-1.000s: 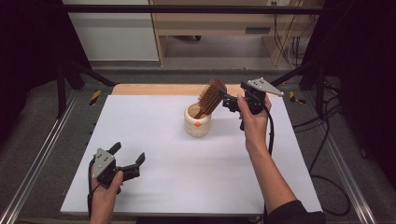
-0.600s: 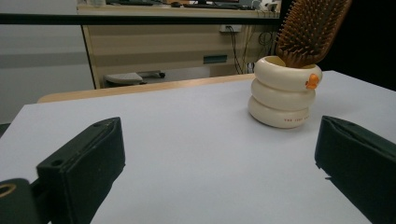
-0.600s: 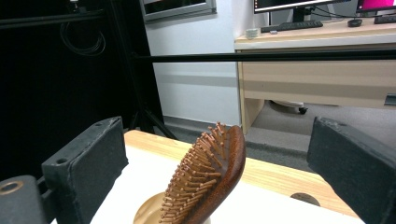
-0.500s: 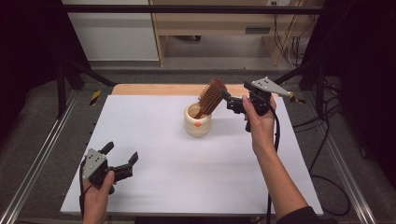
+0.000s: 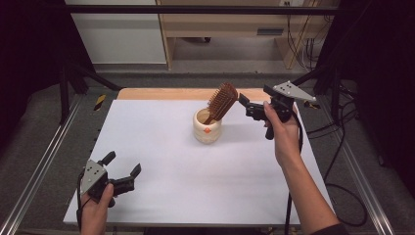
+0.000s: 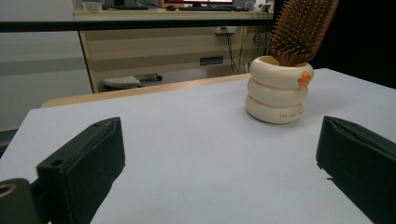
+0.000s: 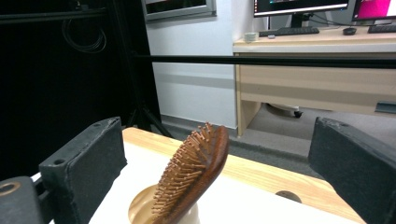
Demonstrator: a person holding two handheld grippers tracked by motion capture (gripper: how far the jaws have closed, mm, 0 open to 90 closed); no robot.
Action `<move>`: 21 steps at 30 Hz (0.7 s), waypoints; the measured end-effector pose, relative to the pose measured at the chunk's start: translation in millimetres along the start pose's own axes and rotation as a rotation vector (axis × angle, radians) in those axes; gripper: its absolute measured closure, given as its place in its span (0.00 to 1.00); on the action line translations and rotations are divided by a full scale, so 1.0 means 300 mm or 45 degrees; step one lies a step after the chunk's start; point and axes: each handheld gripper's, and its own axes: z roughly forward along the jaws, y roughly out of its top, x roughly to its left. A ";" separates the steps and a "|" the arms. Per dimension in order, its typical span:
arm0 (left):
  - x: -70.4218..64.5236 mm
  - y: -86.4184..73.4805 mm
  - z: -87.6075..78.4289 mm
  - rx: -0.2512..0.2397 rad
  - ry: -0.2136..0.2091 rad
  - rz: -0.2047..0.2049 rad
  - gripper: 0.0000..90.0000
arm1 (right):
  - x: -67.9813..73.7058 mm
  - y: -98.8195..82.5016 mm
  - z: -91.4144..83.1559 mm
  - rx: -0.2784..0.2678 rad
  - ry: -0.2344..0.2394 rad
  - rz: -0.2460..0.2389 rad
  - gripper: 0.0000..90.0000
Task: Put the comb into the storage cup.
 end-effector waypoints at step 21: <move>0.030 -0.007 -0.007 -0.056 0.032 -0.048 0.02 | 0.004 0.026 -0.067 -0.025 -0.005 -0.055 0.03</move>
